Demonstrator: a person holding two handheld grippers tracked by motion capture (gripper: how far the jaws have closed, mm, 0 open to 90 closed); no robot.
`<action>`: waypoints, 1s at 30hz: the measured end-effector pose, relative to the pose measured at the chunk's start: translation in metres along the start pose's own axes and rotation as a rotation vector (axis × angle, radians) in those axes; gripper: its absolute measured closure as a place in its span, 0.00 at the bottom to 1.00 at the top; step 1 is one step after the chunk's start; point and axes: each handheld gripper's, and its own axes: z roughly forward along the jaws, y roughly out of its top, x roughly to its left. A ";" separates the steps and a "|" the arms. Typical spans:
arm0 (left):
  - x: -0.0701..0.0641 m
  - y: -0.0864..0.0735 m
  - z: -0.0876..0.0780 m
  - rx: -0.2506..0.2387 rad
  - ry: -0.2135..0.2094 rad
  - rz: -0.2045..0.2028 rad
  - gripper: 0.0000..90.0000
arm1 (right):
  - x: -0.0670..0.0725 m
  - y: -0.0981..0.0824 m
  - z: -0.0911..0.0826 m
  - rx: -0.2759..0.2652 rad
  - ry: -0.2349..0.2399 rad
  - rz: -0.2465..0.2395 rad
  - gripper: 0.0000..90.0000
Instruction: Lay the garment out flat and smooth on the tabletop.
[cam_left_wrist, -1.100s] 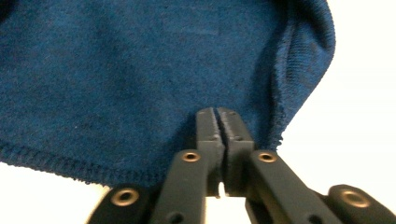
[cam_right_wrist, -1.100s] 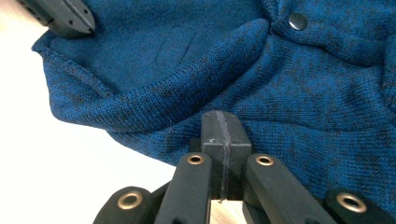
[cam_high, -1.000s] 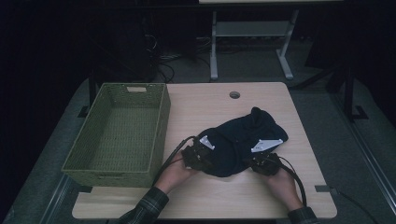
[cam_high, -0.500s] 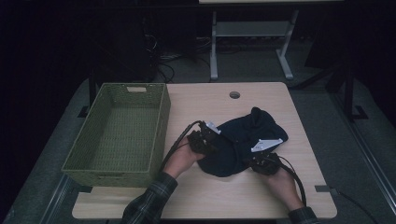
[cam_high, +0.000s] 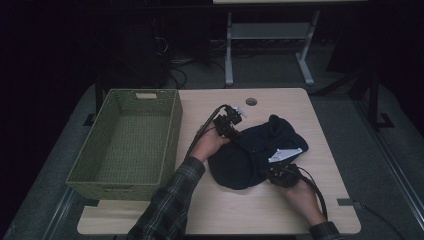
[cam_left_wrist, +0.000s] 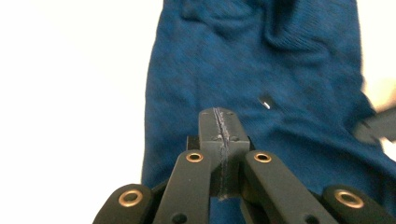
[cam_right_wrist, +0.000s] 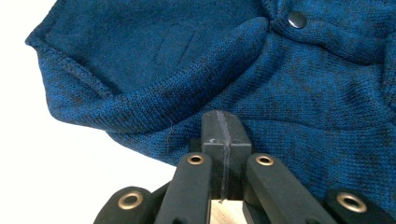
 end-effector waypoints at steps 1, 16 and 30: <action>0.003 0.002 0.003 0.007 0.002 0.005 1.00 | 0.000 0.000 0.000 -0.001 -0.003 0.001 1.00; 0.022 0.000 0.055 0.116 0.041 -0.039 1.00 | 0.001 0.000 0.000 0.007 -0.011 -0.011 1.00; 0.009 -0.021 0.040 0.131 0.037 -0.063 1.00 | -0.007 -0.002 -0.006 0.025 -0.022 -0.004 1.00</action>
